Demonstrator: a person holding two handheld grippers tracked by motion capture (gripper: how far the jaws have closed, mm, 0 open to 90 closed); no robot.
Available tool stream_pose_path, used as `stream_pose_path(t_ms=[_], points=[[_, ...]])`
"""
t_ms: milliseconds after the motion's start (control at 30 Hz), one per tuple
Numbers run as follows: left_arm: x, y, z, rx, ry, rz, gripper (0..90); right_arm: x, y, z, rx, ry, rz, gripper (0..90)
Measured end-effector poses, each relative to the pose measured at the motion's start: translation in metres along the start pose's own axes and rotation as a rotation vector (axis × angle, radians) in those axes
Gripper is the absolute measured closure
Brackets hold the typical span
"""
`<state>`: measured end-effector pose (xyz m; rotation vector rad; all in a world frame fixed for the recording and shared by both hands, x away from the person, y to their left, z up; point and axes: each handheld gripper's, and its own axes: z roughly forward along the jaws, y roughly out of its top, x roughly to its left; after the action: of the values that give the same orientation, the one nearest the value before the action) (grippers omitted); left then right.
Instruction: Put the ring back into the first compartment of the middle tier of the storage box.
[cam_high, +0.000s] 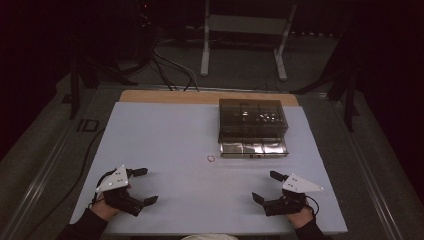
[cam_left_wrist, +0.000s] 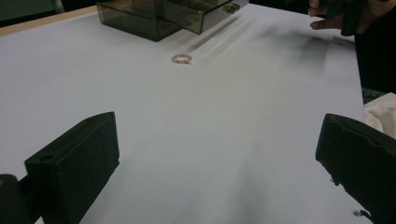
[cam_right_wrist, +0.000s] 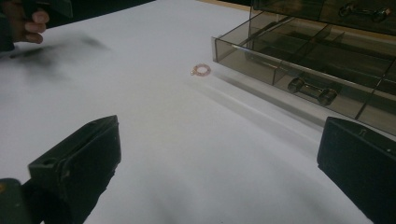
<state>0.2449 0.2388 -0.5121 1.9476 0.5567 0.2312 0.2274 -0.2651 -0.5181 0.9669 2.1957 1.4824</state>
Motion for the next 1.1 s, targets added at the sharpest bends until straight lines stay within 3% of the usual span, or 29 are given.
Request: stream_pose_path(t_ms=[633, 967, 1100], points=[[0.001, 0.003, 0.002, -0.009, 0.005, -0.015, 1.0, 0.002, -0.001, -0.002, -0.011, 0.0, 0.002, 0.0], [-0.002, 0.007, 0.004, 0.0, -0.033, -0.029, 1.0, 0.003, 0.0, 0.001, -0.005, -0.003, -0.004, 0.0], [-0.001, 0.012, 0.009, 0.011, -0.044, -0.015, 1.0, 0.003, 0.0, 0.001, -0.008, -0.009, 0.002, 0.0]])
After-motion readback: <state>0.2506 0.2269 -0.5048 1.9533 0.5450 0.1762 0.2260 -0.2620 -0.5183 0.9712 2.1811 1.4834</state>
